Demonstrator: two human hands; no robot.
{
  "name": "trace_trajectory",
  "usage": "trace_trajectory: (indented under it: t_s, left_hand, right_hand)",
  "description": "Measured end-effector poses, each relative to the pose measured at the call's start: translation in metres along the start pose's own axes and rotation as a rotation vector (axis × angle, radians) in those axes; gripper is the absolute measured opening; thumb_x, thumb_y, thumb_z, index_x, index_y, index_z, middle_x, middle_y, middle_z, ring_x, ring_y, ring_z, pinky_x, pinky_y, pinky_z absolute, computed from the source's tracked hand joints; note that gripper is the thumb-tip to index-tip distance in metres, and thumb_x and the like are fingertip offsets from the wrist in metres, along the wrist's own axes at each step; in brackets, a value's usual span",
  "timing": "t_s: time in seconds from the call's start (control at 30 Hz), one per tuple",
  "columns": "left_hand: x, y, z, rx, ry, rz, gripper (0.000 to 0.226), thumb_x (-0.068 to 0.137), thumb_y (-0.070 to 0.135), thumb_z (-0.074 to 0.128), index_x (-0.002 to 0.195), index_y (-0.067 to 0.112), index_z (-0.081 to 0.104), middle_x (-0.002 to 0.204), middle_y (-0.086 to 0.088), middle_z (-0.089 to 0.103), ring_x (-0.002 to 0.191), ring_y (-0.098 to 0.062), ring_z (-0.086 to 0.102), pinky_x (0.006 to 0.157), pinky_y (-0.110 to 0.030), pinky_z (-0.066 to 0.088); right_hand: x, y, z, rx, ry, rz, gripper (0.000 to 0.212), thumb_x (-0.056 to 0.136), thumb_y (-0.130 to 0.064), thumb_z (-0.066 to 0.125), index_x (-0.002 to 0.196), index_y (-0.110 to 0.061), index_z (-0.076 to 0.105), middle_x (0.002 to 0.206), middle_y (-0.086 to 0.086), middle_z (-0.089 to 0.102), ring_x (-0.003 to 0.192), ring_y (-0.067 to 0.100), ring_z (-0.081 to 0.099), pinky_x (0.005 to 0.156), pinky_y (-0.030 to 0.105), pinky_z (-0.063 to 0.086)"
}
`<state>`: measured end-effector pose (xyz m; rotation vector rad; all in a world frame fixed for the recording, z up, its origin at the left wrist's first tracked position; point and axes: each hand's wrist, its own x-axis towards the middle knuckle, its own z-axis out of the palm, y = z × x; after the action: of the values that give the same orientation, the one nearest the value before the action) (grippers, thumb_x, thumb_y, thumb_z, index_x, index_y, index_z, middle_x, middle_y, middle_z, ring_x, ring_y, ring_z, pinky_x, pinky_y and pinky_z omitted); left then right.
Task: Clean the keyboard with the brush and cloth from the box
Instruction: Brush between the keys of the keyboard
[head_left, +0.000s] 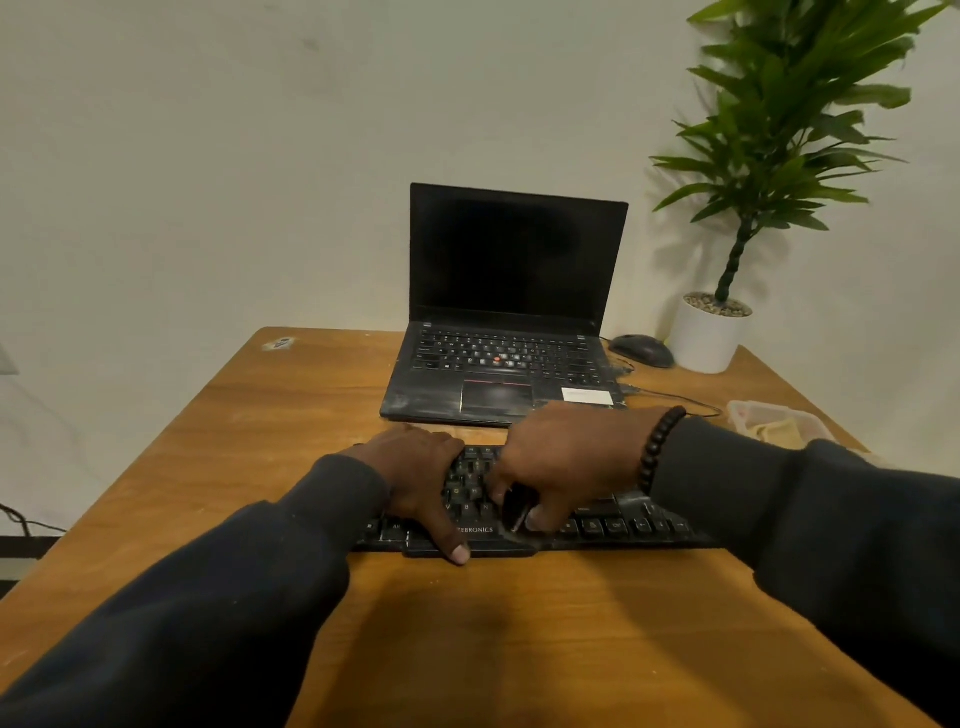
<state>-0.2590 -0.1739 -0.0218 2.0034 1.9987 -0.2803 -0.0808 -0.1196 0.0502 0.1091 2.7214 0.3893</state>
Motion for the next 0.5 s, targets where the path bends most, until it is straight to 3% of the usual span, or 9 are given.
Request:
trace_trajectory:
  t_s: [0.13,0.2,0.27,0.5]
  left_hand:
    - [-0.002,0.002,-0.005,-0.024,-0.011,-0.003,0.113,0.048,0.079,0.079,0.141,0.027,0.039,0.136,0.003,0.054,0.121,-0.020,0.051,0.107,-0.043,0.041]
    - [-0.006,0.000,-0.004,-0.010,0.001,0.007,0.113,0.051,0.078,0.079,0.143,0.026,0.037,0.138,0.003,0.052,0.122,-0.019,0.048,0.110,-0.042,0.037]
    - [-0.013,-0.005,-0.003,-0.003,0.001,0.008,0.114,0.055,0.076,0.079,0.147,0.026,0.032,0.144,0.003,0.046,0.128,-0.018,0.042,0.114,-0.038,0.030]
    - [-0.024,-0.007,-0.015,-0.005,-0.069,-0.020,0.125,0.065,0.062,0.082,0.158,0.022,0.007,0.165,0.000,0.014,0.150,-0.026,0.011,0.121,-0.044,0.012]
  right_hand:
    - [-0.002,0.010,-0.001,-0.039,0.093,0.076,0.037,0.087,-0.042,0.064,0.116,-0.021,0.058,0.084,-0.008,0.055,0.075,0.008,0.054,0.057,0.017,0.044]
    - [0.000,0.003,0.006,0.006,0.032,0.009,0.037,0.087,-0.041,0.066,0.117,-0.021,0.060,0.089,-0.006,0.061,0.081,0.011,0.059,0.068,0.023,0.053]
    - [-0.006,0.003,0.007,0.132,0.049,-0.014,0.035,0.088,-0.041,0.064,0.118,-0.024,0.060,0.094,-0.007,0.064,0.086,0.009,0.060,0.073,0.023,0.053]
    - [-0.007,0.036,0.019,0.059,0.146,0.182,0.035,0.089,-0.043,0.061,0.118,-0.023,0.057,0.095,-0.008,0.061,0.083,0.008,0.057,0.060,0.015,0.040]
